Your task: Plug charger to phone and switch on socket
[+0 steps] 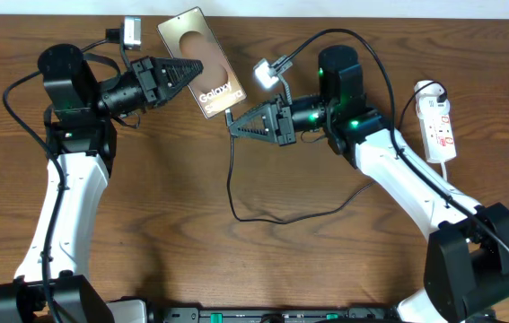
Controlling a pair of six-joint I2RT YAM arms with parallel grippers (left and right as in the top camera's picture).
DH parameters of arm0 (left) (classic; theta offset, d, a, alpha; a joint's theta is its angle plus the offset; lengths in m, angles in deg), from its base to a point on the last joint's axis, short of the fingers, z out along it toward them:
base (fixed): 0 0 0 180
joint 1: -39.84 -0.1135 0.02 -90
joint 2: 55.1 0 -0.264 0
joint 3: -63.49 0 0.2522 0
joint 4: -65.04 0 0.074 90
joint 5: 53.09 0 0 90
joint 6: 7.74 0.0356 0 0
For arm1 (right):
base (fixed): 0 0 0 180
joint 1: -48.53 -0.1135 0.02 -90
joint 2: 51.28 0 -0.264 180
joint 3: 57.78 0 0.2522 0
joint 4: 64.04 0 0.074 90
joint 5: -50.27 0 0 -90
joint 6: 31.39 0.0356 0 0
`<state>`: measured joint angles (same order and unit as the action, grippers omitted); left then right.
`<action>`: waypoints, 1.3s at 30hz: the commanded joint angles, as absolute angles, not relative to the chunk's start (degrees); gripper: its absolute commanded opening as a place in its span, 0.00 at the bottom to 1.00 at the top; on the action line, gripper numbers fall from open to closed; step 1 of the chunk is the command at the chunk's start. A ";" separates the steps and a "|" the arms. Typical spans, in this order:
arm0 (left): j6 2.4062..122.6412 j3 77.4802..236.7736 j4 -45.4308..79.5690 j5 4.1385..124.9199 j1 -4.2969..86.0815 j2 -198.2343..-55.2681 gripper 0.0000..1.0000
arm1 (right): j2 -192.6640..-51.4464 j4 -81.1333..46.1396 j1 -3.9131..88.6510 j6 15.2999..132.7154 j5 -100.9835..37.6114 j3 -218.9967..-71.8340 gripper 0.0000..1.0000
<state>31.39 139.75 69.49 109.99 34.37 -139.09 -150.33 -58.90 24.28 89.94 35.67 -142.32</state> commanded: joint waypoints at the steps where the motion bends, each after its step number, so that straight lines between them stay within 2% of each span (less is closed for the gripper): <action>1: 33.62 141.24 69.58 114.56 34.78 -138.17 0.07 | -150.28 -59.89 26.12 88.96 35.45 -143.13 0.01; 39: 33.60 141.24 69.54 116.00 34.78 -138.17 0.07 | -150.28 -57.13 29.42 85.35 40.82 -143.13 0.01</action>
